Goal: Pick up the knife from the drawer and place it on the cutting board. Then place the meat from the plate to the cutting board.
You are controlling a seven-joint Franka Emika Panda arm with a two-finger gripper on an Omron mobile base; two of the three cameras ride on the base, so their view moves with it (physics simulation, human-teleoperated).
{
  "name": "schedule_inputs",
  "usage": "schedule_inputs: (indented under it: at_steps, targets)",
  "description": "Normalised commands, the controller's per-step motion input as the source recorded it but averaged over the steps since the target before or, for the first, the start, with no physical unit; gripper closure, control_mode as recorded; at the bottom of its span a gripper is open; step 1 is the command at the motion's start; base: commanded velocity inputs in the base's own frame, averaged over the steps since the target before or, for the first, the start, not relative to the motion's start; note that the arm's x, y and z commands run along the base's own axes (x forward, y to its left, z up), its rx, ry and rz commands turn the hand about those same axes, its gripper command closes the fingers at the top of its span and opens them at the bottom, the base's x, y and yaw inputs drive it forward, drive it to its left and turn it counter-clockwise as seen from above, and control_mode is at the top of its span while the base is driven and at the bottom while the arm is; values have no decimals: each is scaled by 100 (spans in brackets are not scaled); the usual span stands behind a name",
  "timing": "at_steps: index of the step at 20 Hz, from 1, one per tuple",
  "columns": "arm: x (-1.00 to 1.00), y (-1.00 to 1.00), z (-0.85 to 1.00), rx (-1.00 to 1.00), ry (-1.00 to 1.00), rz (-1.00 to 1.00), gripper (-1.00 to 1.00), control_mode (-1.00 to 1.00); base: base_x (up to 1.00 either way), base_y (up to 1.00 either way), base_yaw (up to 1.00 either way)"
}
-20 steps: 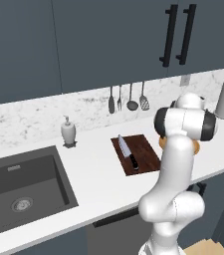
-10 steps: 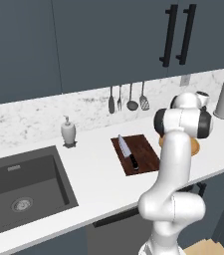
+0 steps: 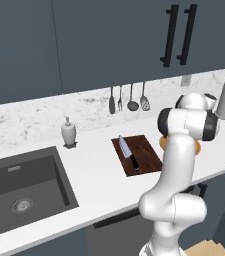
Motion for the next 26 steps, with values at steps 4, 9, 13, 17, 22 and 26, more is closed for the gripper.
schedule_inputs:
  at_steps: [4, 9, 13, 17, 22, 26]
  targets:
    - [-5, 31, 5, 0, -9, 2, -100, -100, 0, 0, 0]
    - [1, 46, -1, -2, -1, 0, -100, -100, 0, 0, 0]
    - [33, 5, -8, -10, 0, 0, -100, -100, 0, 0, 0]
    - [20, 1, -27, -12, 0, 0, -100, -100, 0, 0, 0]
    - [21, 0, -24, -7, 0, 0, -100, -100, 0, 0, 0]
    - [7, 0, -7, 0, 0, 0, -100, -100, 0, 0, 0]
